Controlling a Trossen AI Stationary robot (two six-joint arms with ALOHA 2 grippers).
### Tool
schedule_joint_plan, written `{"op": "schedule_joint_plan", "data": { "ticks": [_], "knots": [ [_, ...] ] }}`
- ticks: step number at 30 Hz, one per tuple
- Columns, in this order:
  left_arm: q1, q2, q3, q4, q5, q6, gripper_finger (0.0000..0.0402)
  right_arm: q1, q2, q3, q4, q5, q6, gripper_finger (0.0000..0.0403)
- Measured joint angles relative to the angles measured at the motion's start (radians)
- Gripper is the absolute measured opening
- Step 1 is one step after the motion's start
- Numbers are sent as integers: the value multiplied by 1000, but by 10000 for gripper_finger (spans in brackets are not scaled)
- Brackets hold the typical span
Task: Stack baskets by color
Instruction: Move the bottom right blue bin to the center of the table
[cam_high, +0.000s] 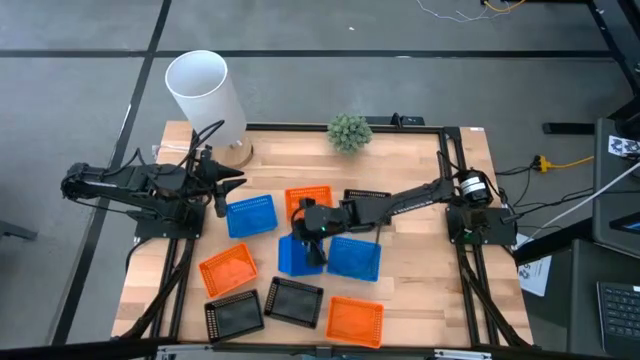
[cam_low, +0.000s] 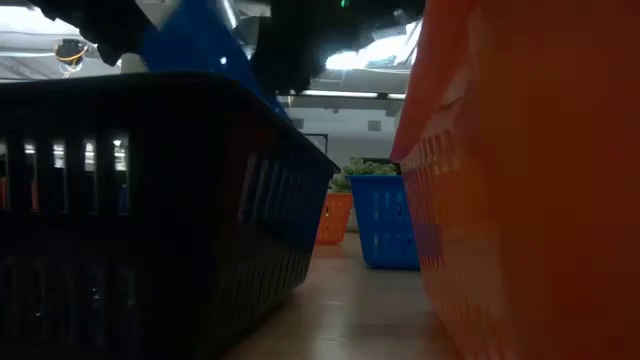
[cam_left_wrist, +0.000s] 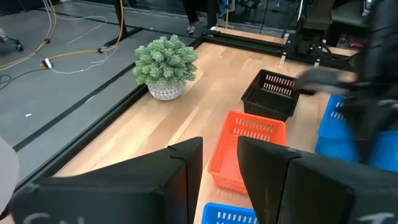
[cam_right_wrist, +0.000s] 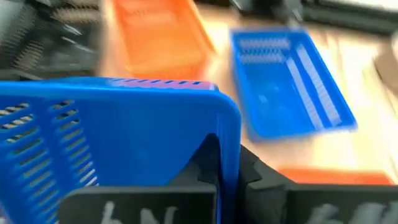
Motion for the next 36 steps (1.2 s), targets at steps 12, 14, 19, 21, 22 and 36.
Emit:
{"op": "schedule_joint_plan", "data": {
  "ticks": [12, 14, 19, 21, 22, 36],
  "knots": [
    [0, 0, 0, 0, 0, 0, 92, -4, 19, -1, -7, -120, 66, 49],
    [0, 0, 0, 0, 0, 0, 92, -2, 20, -1, -7, -128, 67, 70],
    [0, 0, 0, 0, 0, 0, 92, -3, 20, -1, 7, -128, 65, 114],
    [0, 0, 0, 0, 0, 0, 92, -4, 20, -1, 41, -127, 62, 125],
    [0, 0, 0, 0, 0, 0, 92, -3, 20, -1, 56, -127, 58, 129],
    [0, 0, -1, 0, 1, -53, 92, 20, -67, 356, -851, -21, 174, 123]
  ]
}}
